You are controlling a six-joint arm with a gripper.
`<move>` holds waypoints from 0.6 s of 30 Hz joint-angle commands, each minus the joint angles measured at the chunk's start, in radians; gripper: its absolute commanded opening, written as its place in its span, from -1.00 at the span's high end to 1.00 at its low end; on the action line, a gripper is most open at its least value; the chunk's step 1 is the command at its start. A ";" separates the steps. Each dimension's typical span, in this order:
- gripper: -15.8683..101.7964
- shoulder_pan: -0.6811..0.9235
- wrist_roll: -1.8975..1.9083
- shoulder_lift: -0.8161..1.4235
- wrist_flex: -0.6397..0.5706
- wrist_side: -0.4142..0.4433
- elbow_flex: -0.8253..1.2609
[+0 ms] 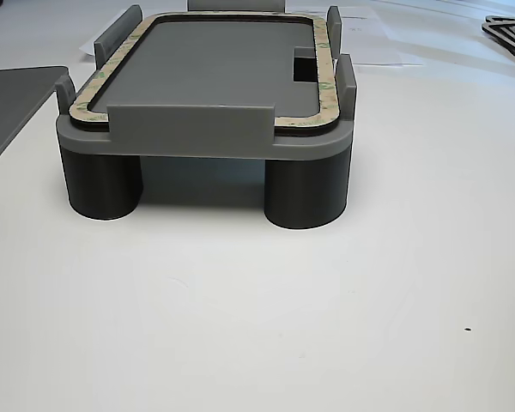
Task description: Move top rectangular frame to the holder.
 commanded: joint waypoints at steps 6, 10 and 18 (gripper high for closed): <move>-0.97 -0.014 0.008 0.046 -0.012 0.014 0.043; -0.97 -0.014 0.008 0.046 -0.012 0.014 0.043; -0.97 -0.014 0.008 0.046 -0.012 0.014 0.043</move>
